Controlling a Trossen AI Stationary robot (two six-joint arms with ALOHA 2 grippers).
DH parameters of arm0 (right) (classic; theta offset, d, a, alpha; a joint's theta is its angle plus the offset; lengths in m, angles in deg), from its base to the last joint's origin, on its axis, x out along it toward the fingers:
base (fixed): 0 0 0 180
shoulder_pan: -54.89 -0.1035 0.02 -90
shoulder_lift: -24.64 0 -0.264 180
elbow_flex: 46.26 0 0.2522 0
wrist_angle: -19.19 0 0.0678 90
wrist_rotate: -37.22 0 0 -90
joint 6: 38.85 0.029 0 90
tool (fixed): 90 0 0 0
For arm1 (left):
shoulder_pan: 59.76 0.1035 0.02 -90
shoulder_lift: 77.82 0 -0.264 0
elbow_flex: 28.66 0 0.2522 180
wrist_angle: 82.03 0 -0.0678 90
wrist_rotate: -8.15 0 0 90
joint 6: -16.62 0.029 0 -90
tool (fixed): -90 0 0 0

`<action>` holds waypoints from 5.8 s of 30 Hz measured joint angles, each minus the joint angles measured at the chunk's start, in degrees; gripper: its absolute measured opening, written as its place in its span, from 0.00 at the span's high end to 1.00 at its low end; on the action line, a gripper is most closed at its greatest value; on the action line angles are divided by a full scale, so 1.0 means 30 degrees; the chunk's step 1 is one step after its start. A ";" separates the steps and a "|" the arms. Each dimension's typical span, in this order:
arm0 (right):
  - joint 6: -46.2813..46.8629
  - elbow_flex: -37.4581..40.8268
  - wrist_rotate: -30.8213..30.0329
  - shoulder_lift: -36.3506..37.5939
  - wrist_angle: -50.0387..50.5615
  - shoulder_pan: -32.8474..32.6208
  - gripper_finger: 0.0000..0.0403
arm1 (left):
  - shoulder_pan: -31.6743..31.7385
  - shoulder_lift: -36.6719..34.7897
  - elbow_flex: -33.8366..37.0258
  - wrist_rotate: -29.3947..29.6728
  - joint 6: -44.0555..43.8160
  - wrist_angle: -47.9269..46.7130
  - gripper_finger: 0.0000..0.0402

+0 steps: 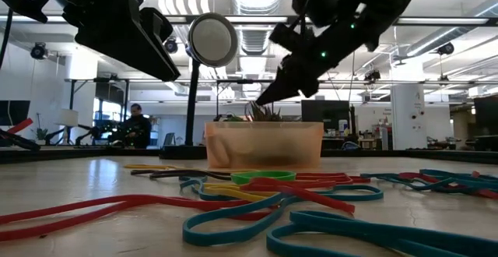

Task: Pick and place rubber bands into bin
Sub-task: Put the red rubber band into the orange bin, then put the violet rubber band into the orange bin

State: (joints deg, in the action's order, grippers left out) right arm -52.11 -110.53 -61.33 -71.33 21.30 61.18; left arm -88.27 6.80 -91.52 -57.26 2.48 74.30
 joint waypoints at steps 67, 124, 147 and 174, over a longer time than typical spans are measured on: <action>0.3531 -0.0593 0.3289 0.2581 0.4250 -1.0401 0.81 | 0.2725 0.3484 0.2295 -0.6058 0.1322 0.3265 0.83; 0.3877 -0.0232 0.2291 0.2744 0.4819 -1.0386 0.85 | 0.2994 0.0428 0.0451 -0.4269 0.4615 0.3099 1.00; 0.3935 0.0172 0.1781 0.2887 0.4761 -1.0386 0.85 | 0.3296 0.1785 -0.1410 -0.7309 0.3811 -0.1936 1.00; 0.4081 0.0310 0.1311 0.2902 0.4767 -1.0379 0.85 | 0.2747 0.4577 -0.2081 -0.9077 0.3544 -0.1268 0.76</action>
State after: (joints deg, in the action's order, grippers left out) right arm -39.86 -109.60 -57.40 -62.63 35.60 30.04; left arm -80.03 20.53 -97.77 -84.49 13.12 70.49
